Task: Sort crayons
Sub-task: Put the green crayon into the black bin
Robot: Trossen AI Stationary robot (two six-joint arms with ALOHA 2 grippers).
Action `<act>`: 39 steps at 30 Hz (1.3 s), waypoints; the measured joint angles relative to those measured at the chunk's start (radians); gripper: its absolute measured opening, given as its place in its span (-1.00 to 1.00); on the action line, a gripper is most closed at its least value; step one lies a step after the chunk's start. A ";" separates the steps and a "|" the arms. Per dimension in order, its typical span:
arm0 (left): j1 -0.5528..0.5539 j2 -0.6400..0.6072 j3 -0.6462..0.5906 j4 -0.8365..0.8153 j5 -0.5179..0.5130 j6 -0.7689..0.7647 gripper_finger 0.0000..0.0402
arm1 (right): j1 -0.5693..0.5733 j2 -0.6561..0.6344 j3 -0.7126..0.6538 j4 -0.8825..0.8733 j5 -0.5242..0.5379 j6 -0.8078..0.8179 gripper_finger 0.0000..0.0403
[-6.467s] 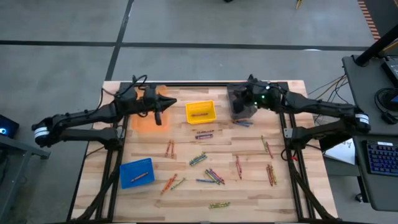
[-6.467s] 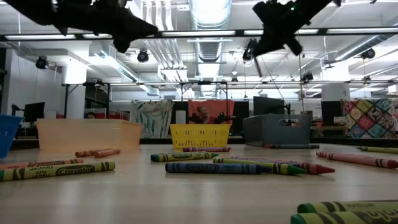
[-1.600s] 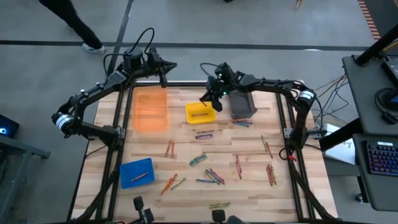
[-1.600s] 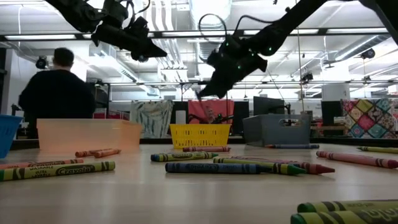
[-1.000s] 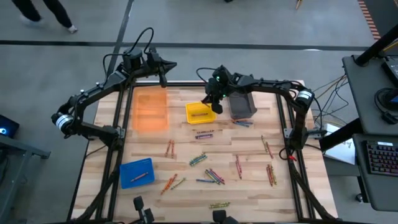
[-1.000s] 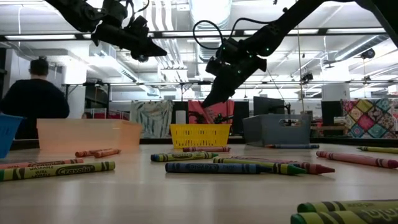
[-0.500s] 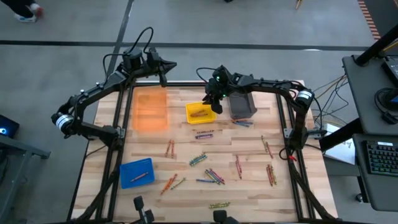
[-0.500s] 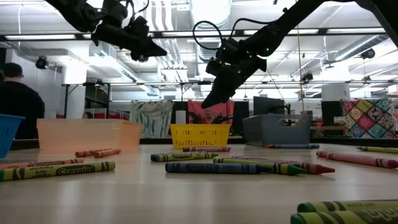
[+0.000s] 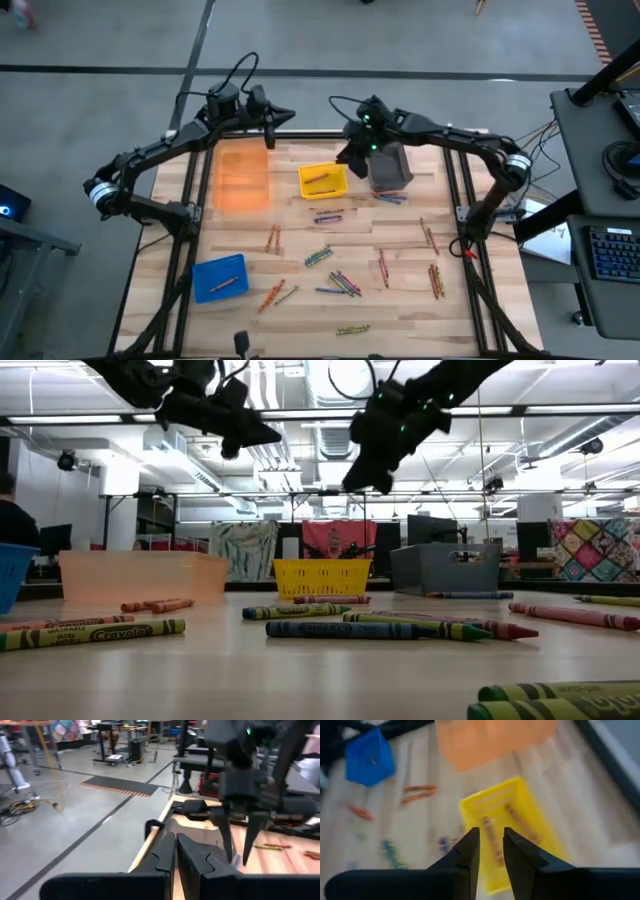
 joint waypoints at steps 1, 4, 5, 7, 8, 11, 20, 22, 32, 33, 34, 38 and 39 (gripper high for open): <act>-0.013 0.000 0.000 0.000 0.000 0.001 -1.00 | 0.011 -0.012 0.000 -0.027 0.000 0.046 -0.64; -0.053 0.000 0.000 0.000 0.000 0.000 -1.00 | 0.058 -0.035 0.000 -0.126 0.000 0.148 -0.66; -0.066 0.000 0.000 -0.001 0.000 0.000 -1.00 | 0.080 -0.035 0.000 -0.157 0.000 0.176 -0.66; -0.094 0.000 0.000 -0.001 0.000 -0.013 -1.00 | 0.124 -0.036 0.000 -0.226 0.001 0.226 -0.66; -0.109 0.000 0.000 -0.001 0.000 -0.021 -1.00 | 0.146 -0.033 0.000 -0.266 0.004 0.248 -0.66; -0.155 0.000 -0.004 -0.001 0.000 -0.038 -1.00 | 0.222 -0.028 0.000 -0.382 0.066 0.304 -0.65; -0.295 0.000 -0.008 -0.003 0.000 -0.049 -1.00 | 0.406 -0.043 -0.032 -0.753 0.405 0.505 -0.65; -0.322 0.000 -0.009 -0.002 0.000 -0.051 -1.00 | 0.433 -0.056 -0.056 -0.806 0.455 0.549 -0.65; -0.372 -0.012 -0.013 -0.003 0.000 -0.053 -1.00 | 0.458 -0.216 -0.312 -0.843 0.487 0.794 -0.67; -0.372 -0.012 -0.013 -0.003 0.000 -0.053 -1.00 | 0.450 -0.232 -0.344 -0.840 0.491 0.831 -0.65; -0.372 -0.012 -0.013 -0.003 0.000 -0.051 -1.00 | 0.441 -0.244 -0.375 -0.830 0.496 0.866 -0.63; -0.372 -0.007 -0.013 0.007 0.000 -0.047 -1.00 | 0.420 -0.263 -0.471 -0.770 0.498 0.946 -0.50; -0.372 -0.007 -0.013 0.010 0.000 -0.047 -1.00 | 0.418 -0.261 -0.489 -0.754 0.497 0.952 -0.46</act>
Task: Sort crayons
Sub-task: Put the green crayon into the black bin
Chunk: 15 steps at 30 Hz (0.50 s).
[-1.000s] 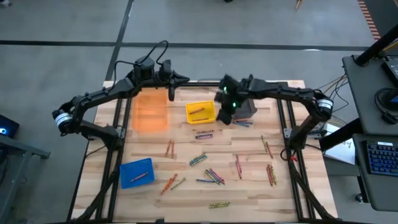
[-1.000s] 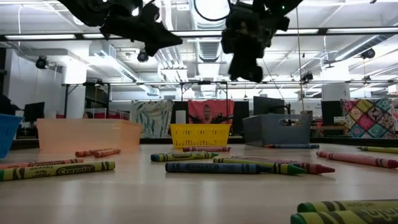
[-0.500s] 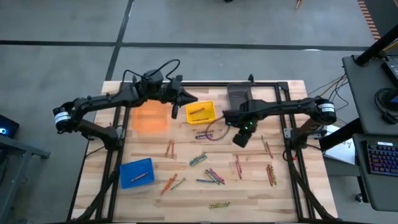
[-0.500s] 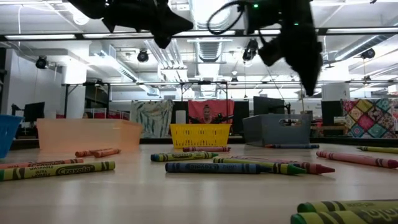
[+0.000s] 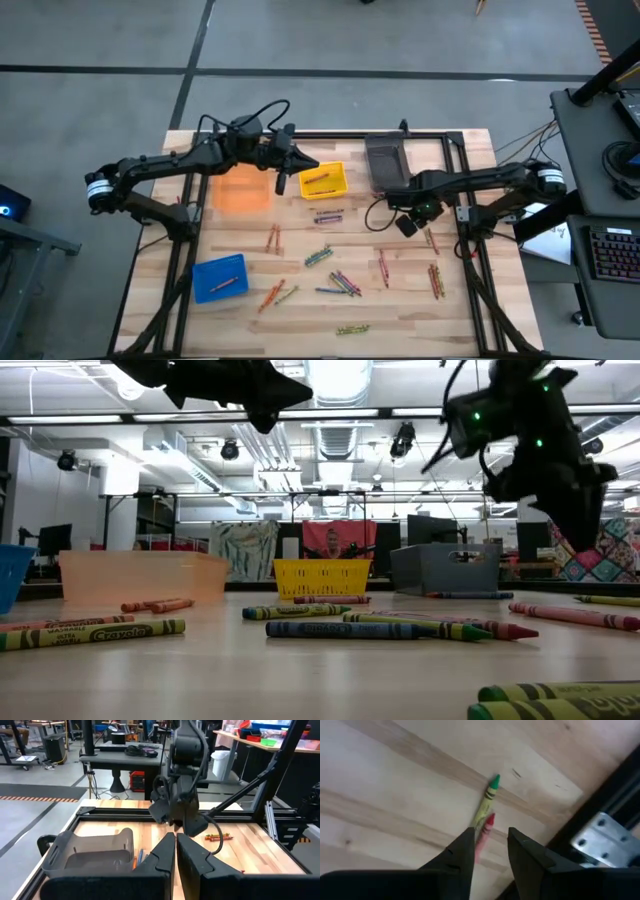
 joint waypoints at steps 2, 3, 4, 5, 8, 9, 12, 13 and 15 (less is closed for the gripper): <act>0.000 0.000 0.000 0.011 0.000 0.001 -1.00 | -0.007 0.012 -0.027 0.024 0.001 0.001 -0.38; 0.000 0.000 0.000 0.016 0.000 0.001 -1.00 | -0.012 0.021 -0.038 0.035 0.003 0.001 -0.34; 0.000 0.000 0.000 0.019 0.000 0.001 -1.00 | -0.019 0.030 -0.048 0.048 0.002 0.001 -0.30; 0.000 0.000 0.000 0.024 0.000 0.002 -1.00 | -0.025 0.039 -0.055 0.060 0.003 0.001 -0.26; 0.000 0.000 0.000 0.033 0.000 0.016 -1.00 | -0.043 0.062 -0.067 0.079 0.003 -0.005 -0.17; 0.000 0.000 0.000 0.032 0.000 0.021 -1.00 | -0.047 0.071 -0.071 0.090 0.005 -0.010 -0.15; 0.000 0.000 0.000 0.033 0.000 0.028 -1.00 | -0.056 0.095 -0.079 0.135 0.010 -0.027 -0.11; 0.000 0.000 0.000 0.032 0.000 0.028 -1.00 | -0.056 0.103 -0.080 0.146 0.010 -0.031 -0.11; 0.000 0.000 0.000 0.033 0.000 0.028 -1.00 | -0.055 0.120 -0.082 0.160 0.010 -0.041 -0.11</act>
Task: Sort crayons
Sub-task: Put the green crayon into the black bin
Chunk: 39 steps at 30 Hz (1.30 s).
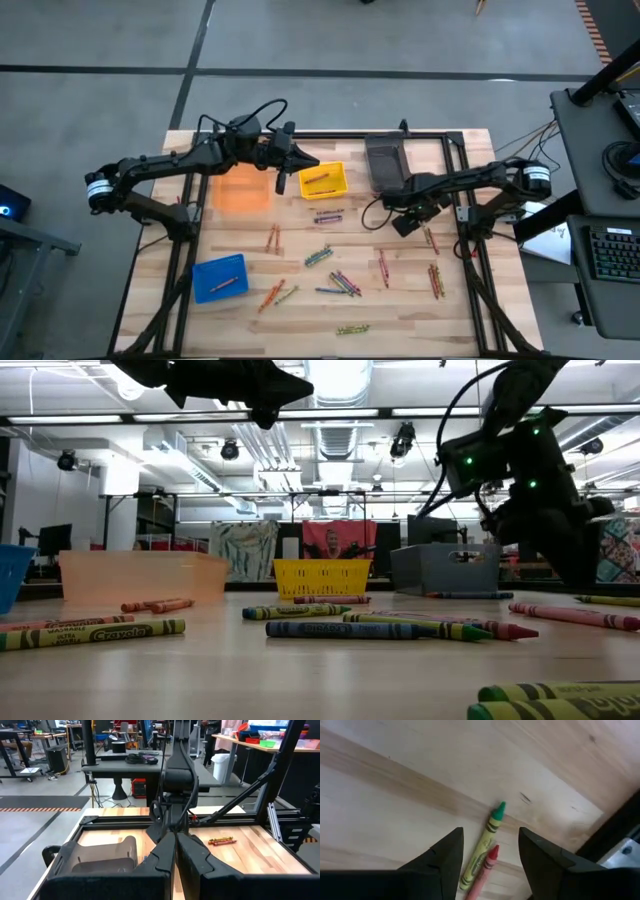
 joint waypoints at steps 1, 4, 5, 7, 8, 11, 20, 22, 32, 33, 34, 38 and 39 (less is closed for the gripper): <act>0.000 0.000 0.000 0.000 0.000 0.000 -1.00 | 0.000 0.007 0.000 0.012 0.000 -0.003 -0.12; 0.000 0.000 0.000 0.000 0.000 0.000 -1.00 | 0.000 0.031 0.000 0.025 0.000 -0.013 -0.16; 0.000 0.000 0.000 0.000 0.000 0.000 -1.00 | 0.000 0.039 0.000 0.023 -0.001 -0.017 -0.17; 0.000 0.000 0.000 0.000 0.000 0.000 -1.00 | 0.000 0.055 0.000 0.028 0.000 -0.020 -0.21; 0.000 0.000 0.000 0.000 0.000 0.000 -1.00 | 0.000 0.063 0.000 0.028 0.000 -0.021 -0.22; 0.000 0.000 0.000 0.000 0.000 0.000 -1.00 | 0.000 0.082 0.000 0.031 -0.002 -0.032 -0.27; 0.000 0.000 0.000 -0.002 0.000 0.009 -1.00 | 0.000 0.087 -0.001 0.071 -0.006 -0.040 -0.46; 0.000 0.000 0.000 -0.002 0.000 0.016 -1.00 | 0.001 0.089 -0.001 0.082 -0.008 -0.046 -0.55; 0.000 0.000 0.000 -0.002 0.000 0.019 -1.00 | 0.001 0.069 -0.002 0.114 0.007 -0.064 -0.94; 0.000 0.000 0.000 -0.002 0.000 0.019 -1.00 | 0.001 0.063 -0.001 0.119 0.014 -0.065 -0.95; 0.000 0.000 0.000 -0.003 0.000 0.019 -1.00 | 0.000 0.058 0.001 0.123 0.020 -0.065 -0.95; 0.000 0.000 0.000 -0.019 0.000 0.019 -1.00 | 0.000 0.036 0.025 0.136 0.034 -0.071 -0.96; 0.000 0.000 0.000 -0.025 0.000 0.019 -1.00 | 0.000 0.031 0.033 0.133 0.033 -0.073 -0.96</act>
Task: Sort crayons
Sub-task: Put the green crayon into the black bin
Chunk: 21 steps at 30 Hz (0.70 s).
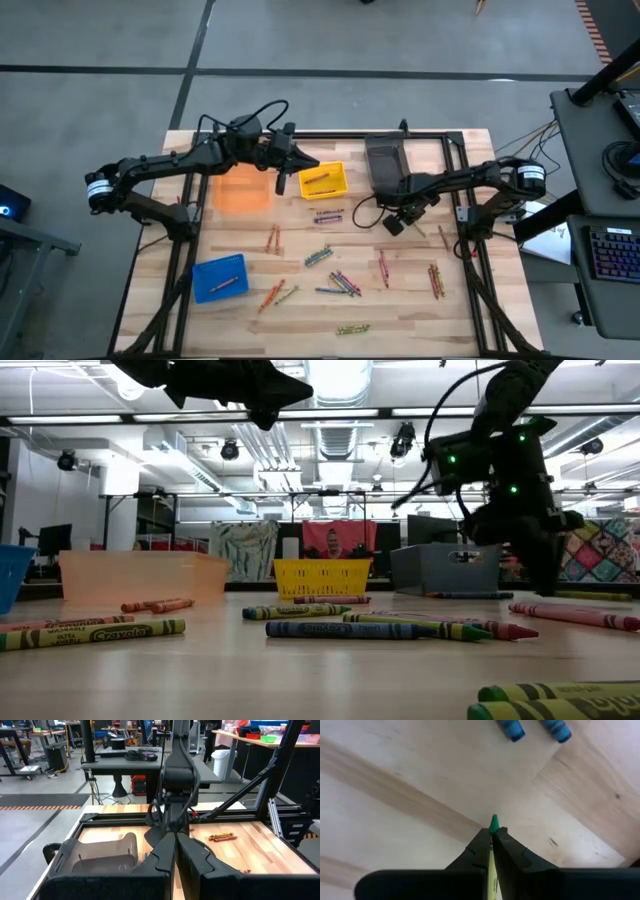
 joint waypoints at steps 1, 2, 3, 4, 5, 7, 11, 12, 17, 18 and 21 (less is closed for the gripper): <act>0.000 0.000 0.000 -0.003 0.000 0.000 -1.00 | 0.000 -0.003 0.009 -0.002 -0.002 -0.001 -0.96; 0.000 0.000 0.000 -0.005 0.000 0.000 -1.00 | 0.000 -0.007 0.020 -0.001 -0.003 -0.005 -0.96; 0.000 0.000 0.000 -0.007 0.000 0.000 -1.00 | 0.001 -0.012 0.032 0.003 -0.004 -0.011 -0.96; 0.000 0.000 0.000 -0.007 0.000 0.000 -1.00 | 0.001 -0.018 0.042 0.012 -0.007 -0.015 -0.96; 0.000 0.000 0.000 -0.006 0.000 0.000 -1.00 | 0.001 -0.026 0.051 0.020 -0.008 -0.018 -0.96; 0.000 0.000 0.000 -0.006 0.000 -0.003 -1.00 | 0.001 -0.040 0.070 0.039 -0.009 -0.033 -0.96; 0.000 0.000 0.000 -0.006 0.000 -0.009 -1.00 | 0.001 -0.075 0.122 0.094 -0.010 -0.094 -0.96; 0.000 0.000 0.000 -0.006 0.000 -0.010 -1.00 | 0.001 -0.084 0.138 0.115 -0.010 -0.112 -0.96; 0.000 0.000 0.000 -0.005 0.000 -0.010 -1.00 | -0.005 -0.126 0.222 0.244 -0.012 -0.216 -0.96; 0.000 0.000 0.000 -0.005 0.000 -0.010 -1.00 | -0.009 -0.127 0.240 0.267 -0.006 -0.238 -0.96; -0.002 0.000 0.000 -0.004 0.000 -0.011 -1.00 | -0.030 -0.119 0.297 0.304 0.083 -0.313 -0.96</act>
